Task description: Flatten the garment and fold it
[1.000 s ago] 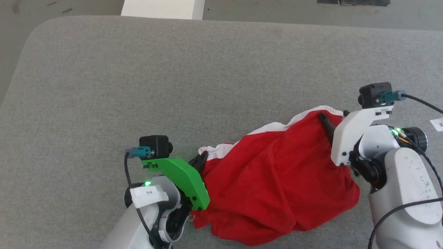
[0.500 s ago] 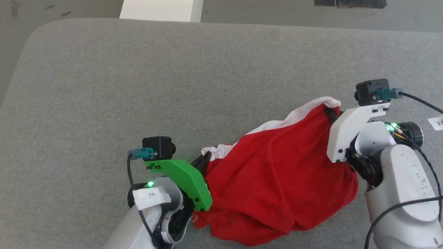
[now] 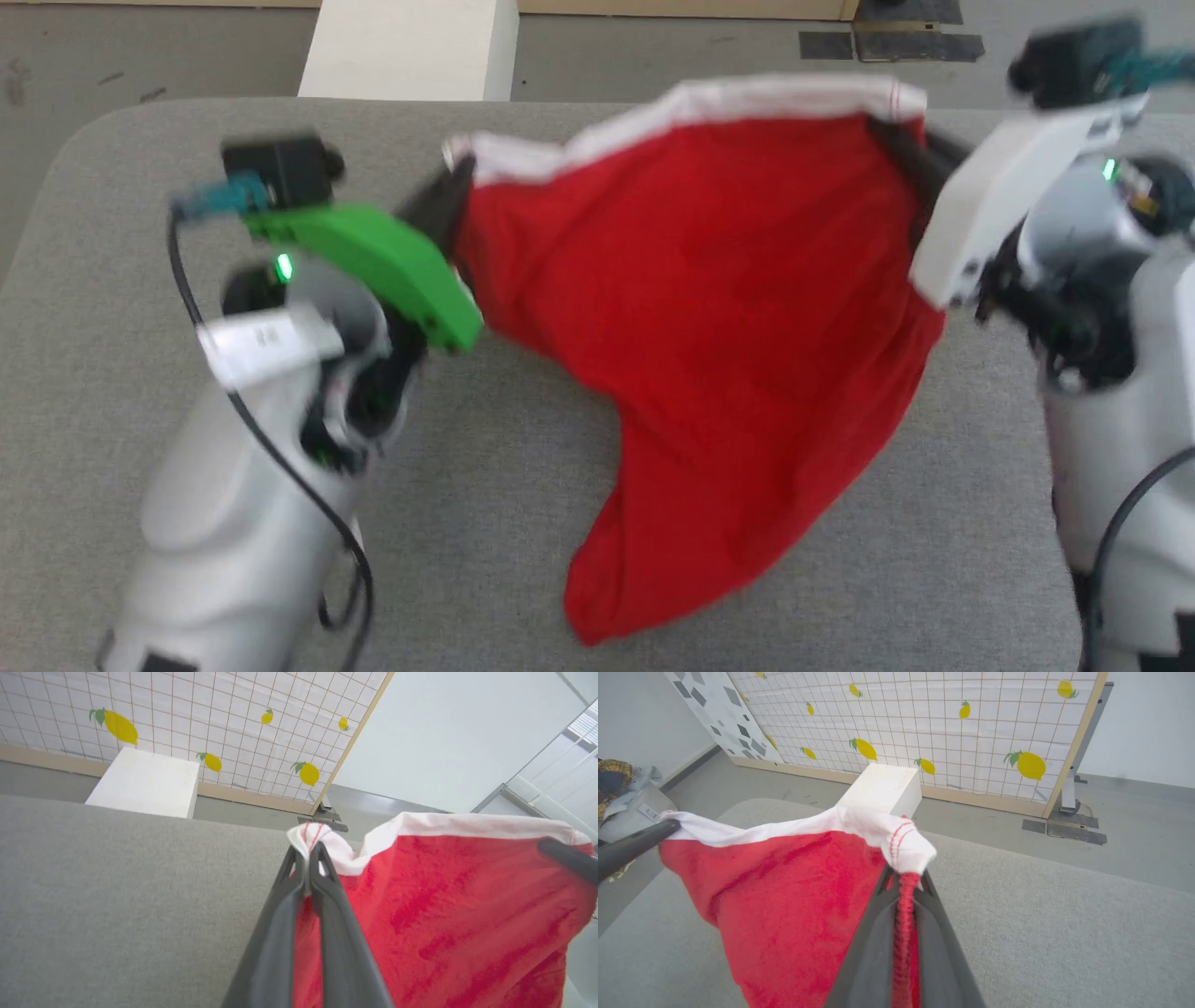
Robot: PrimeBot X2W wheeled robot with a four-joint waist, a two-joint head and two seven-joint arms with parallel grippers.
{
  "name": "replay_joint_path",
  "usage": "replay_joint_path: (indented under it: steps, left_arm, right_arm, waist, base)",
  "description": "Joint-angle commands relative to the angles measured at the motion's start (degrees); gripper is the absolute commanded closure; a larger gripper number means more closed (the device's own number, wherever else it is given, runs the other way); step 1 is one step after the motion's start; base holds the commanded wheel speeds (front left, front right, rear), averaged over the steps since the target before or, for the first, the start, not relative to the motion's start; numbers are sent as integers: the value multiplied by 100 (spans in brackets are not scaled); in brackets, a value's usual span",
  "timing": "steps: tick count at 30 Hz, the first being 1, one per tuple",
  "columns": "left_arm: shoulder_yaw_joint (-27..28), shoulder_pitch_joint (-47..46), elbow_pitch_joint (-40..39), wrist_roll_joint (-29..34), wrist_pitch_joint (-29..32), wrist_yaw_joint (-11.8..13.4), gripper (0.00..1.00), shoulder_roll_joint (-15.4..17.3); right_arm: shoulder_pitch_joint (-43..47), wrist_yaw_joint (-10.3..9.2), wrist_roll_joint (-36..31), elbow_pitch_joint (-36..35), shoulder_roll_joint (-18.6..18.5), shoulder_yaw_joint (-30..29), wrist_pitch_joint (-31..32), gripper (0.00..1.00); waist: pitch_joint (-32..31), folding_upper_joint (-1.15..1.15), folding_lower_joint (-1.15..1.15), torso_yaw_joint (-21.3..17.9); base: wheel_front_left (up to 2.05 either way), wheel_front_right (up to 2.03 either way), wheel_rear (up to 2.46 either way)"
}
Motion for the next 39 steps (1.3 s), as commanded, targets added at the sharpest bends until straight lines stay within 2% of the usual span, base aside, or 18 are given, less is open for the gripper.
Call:
replay_joint_path:
  steps: [1, 4, 10, 17, 23, 28, 31, 35, 39]
  left_arm:
    - [6, -458, 216, 97, 67, -109, 100, 117]
    - [53, -1271, 709, 210, 155, -240, 100, 224]
    - [129, -2834, 1837, 468, 103, -403, 100, 313]
    - [279, -4114, 2853, 830, -540, -379, 100, 441]
    - [402, -4703, 3197, 1050, -1425, -399, 100, 510]
    - [436, -4699, 3444, 979, -1778, -524, 100, 406]
    - [429, -4463, 3515, 862, -1934, -693, 100, 304]
    - [413, -3874, 3446, 718, -2174, -899, 100, 219]
    - [423, -2970, 3120, 550, -2438, -994, 100, 127]
  right_arm:
    - [-357, -8, 178, 5, -43, -39, 103, 100]
    - [-1014, -8, 280, 179, -138, -47, 231, 100]
    - [-2517, -8, 416, 1081, 185, -401, 95, 100]
    - [-3817, -8, 12, 2237, 354, -419, -935, 100]
    - [-4428, -8, -366, 2804, 369, -376, -2112, 100]
    - [-4364, -8, -212, 3181, 370, -284, -2667, 100]
    - [-4070, -8, 64, 3242, 309, -32, -2817, 100]
    - [-3377, -8, 611, 3001, 89, 270, -2993, 100]
    - [-2341, -8, 1142, 2407, -245, 550, -3110, 100]
  waist:
    - [58, 0, 0, -28]
    - [181, 0, 0, -101]
    - [499, 0, 0, -298]
    - [834, 0, 0, -556]
    - [1165, 0, 0, -596]
    - [1299, 0, 0, -513]
    - [1301, 0, 0, -408]
    - [1125, 0, 0, -274]
    - [749, 0, 0, -125]
  base:
    - [0, 0, 0]
    - [0, 0, 0]
    - [0, 0, 0]
    - [0, 0, 0]
    - [0, 0, 0]
    - [0, 0, 0]
    - [0, 0, 0]
    - [0, 0, 0]
    - [0, 0, 0]
